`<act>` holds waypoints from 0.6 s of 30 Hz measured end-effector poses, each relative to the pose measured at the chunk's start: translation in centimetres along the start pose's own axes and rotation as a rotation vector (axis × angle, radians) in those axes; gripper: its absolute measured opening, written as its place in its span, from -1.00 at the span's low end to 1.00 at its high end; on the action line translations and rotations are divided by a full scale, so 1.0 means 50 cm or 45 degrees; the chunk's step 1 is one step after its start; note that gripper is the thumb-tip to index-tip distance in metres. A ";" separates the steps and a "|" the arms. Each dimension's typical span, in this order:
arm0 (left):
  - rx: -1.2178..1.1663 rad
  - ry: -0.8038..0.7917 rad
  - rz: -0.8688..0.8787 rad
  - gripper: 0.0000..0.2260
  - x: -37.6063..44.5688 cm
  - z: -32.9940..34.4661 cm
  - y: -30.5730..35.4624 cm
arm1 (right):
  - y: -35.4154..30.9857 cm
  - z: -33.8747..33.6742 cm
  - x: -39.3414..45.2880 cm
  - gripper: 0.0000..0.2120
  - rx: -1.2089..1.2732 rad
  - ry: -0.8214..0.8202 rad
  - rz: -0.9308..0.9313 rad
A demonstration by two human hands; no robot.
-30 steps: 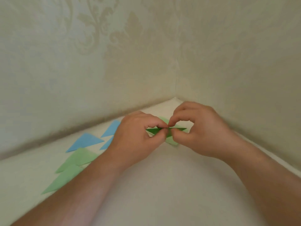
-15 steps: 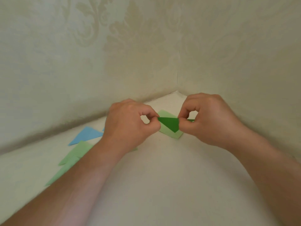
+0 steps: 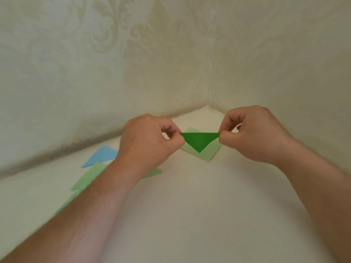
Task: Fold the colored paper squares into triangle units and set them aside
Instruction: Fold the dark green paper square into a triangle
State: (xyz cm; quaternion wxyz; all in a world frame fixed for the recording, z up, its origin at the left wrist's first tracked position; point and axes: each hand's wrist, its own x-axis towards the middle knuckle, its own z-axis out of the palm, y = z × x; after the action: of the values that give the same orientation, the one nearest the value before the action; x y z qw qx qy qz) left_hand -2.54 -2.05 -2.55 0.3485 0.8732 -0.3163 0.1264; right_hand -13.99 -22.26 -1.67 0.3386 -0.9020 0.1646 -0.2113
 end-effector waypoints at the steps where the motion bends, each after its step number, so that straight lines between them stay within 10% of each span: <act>1: -0.017 0.000 -0.027 -0.92 0.001 -0.002 -0.002 | 0.006 -0.005 0.003 -0.89 -0.053 0.013 0.025; 6: 0.014 -0.003 -0.037 -0.93 0.004 0.000 -0.004 | 0.017 -0.016 0.012 -0.93 -0.007 0.282 0.009; 9: 0.100 -0.011 0.137 -0.92 -0.008 0.016 0.014 | -0.003 0.024 -0.006 -0.70 -0.051 0.030 -0.120; 13: 0.062 -0.022 0.284 -0.86 -0.018 0.027 0.021 | -0.008 0.050 -0.009 -0.89 -0.085 -0.134 -0.148; 18: 0.009 0.143 0.076 -0.92 0.010 0.006 -0.018 | 0.007 0.019 0.002 -0.86 0.166 -0.150 0.030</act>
State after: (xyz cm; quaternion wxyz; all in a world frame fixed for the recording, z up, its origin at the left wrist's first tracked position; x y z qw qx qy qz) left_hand -1.59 -1.97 -3.02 0.3586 0.8562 -0.3216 0.1867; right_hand -13.50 -22.06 -2.53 0.4082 -0.8869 0.1410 -0.1643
